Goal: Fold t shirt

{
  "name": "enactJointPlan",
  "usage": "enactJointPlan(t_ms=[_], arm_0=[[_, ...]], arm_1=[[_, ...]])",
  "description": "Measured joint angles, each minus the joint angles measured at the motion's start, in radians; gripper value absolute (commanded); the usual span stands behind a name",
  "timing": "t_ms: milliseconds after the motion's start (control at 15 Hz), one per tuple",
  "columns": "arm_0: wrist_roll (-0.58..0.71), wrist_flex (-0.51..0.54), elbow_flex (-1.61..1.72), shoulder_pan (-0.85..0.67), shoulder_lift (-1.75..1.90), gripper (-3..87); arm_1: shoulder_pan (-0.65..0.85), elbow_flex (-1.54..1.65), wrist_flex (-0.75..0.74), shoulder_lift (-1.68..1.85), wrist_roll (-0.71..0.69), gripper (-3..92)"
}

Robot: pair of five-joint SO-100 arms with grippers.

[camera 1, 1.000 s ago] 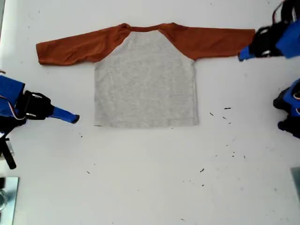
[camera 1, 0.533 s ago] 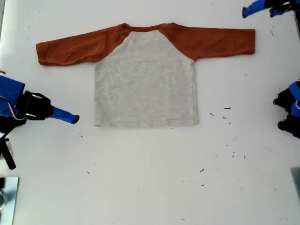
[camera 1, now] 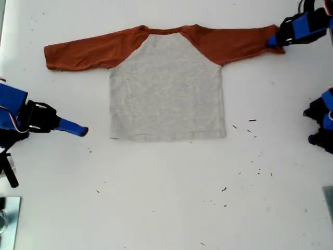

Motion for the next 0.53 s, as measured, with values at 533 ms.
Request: enactJointPlan(t_ms=[533], arm_0=[[0.000,0.000,0.000,-0.002,0.000,-0.3]], arm_1=[[-0.486,-0.377,0.463,0.331,0.249,3.7]])
